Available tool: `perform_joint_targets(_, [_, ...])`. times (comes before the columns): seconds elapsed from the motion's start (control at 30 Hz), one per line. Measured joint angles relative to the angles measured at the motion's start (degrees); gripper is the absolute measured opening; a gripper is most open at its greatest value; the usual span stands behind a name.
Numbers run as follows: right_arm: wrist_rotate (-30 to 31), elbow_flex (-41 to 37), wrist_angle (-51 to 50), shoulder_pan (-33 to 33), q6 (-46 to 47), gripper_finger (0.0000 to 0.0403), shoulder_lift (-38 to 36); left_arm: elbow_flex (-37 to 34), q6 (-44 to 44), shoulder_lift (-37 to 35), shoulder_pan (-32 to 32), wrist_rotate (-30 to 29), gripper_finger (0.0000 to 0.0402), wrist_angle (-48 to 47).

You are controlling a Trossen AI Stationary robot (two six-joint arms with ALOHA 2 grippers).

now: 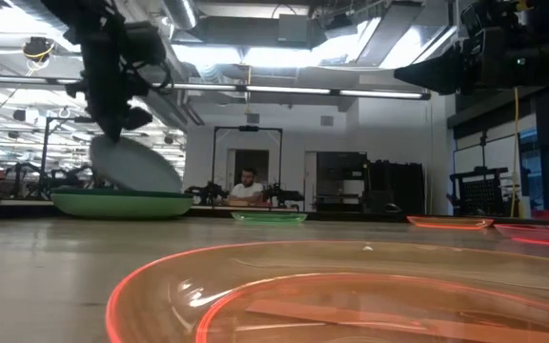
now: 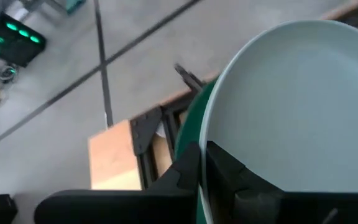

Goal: Stack plastic plates
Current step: Stack the blue plate on the dark green plate

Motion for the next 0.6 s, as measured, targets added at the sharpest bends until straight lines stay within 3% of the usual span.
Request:
perform_joint_targets(0.4, [-0.01,0.00,0.03,0.01,-0.60,0.0005,0.00,-5.43,1.48,0.01,2.88,4.01,0.0009,7.30])
perform_joint_targets(0.6, [-0.01,0.00,0.02,0.00,-0.60,0.0005,0.01,-5.43,2.09,0.01,2.85,4.01,0.0044,6.90])
